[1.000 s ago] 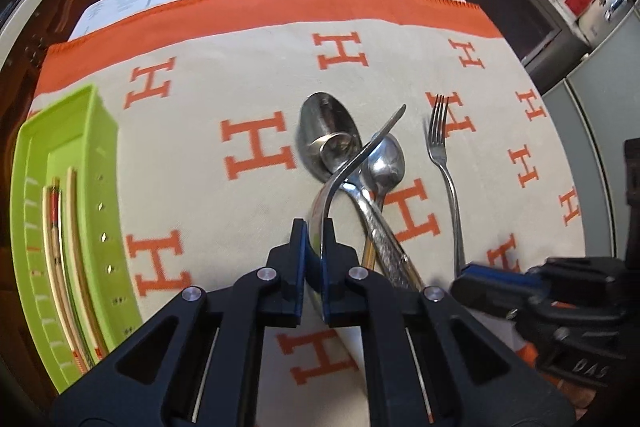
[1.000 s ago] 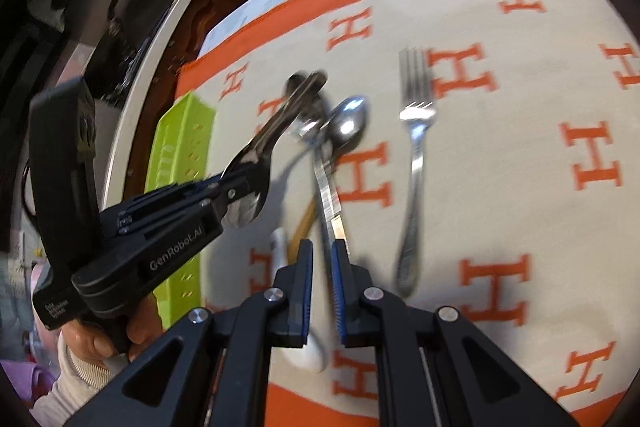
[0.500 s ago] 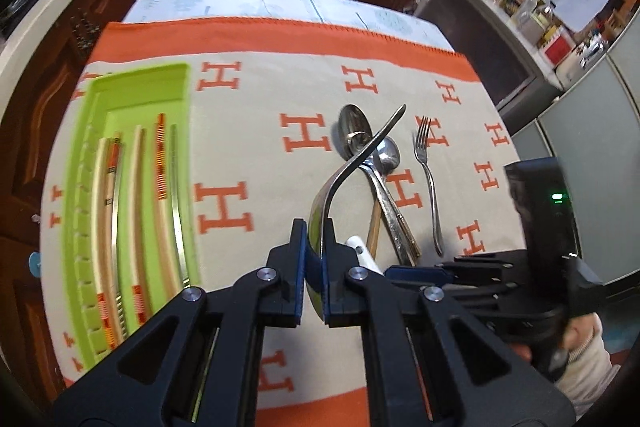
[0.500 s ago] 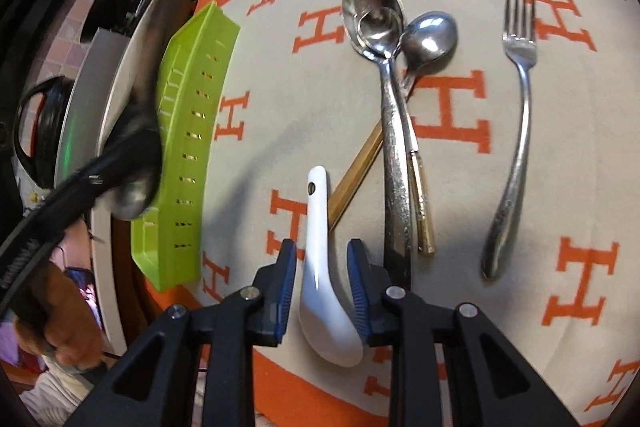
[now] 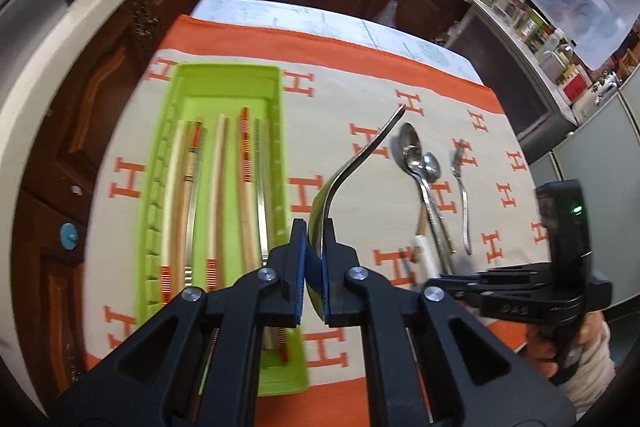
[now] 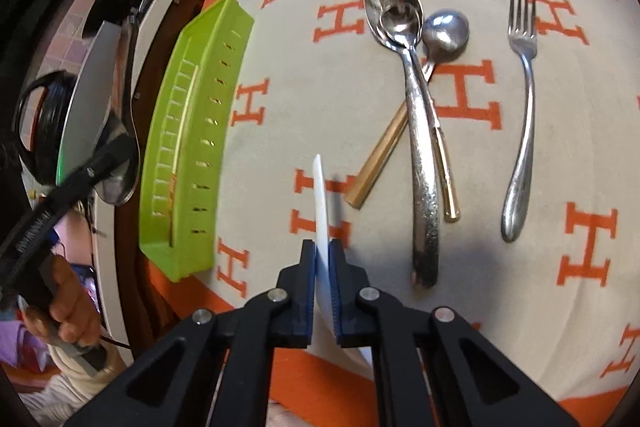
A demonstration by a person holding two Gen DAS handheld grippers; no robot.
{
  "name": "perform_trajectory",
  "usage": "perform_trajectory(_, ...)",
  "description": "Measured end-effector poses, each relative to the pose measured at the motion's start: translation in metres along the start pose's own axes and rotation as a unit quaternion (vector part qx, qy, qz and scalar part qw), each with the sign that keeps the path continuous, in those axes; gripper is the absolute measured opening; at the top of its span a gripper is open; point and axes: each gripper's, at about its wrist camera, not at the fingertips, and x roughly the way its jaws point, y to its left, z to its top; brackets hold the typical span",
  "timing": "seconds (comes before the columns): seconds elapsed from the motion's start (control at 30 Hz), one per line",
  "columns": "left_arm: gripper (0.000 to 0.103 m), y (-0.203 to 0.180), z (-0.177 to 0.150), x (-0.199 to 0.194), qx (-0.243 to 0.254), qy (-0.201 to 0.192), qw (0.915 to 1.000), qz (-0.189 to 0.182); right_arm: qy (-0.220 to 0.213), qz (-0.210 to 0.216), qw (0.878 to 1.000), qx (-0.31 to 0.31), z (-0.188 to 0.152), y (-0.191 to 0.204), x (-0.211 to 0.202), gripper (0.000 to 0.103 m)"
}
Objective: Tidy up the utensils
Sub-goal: 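Carry both held spoons over the green tray and open both tools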
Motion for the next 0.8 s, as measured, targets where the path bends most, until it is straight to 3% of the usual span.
perform_trajectory(0.4, 0.004, 0.047, -0.011, -0.042, -0.015, -0.075, 0.992, 0.1, -0.035, 0.081, 0.996, 0.009, 0.034, 0.092, -0.034, 0.006)
perform_trajectory(0.57, 0.004, 0.063, -0.021, -0.04, -0.029, -0.078, 0.9892, 0.121, -0.039, 0.087, 0.995, 0.033, 0.057, 0.123, -0.009, 0.006)
perform_trajectory(0.8, 0.004, 0.082, -0.041, -0.015, -0.054, -0.045, 0.9905, 0.118, 0.012, 0.105, 0.991, 0.083, 0.068, 0.129, 0.059, 0.006)
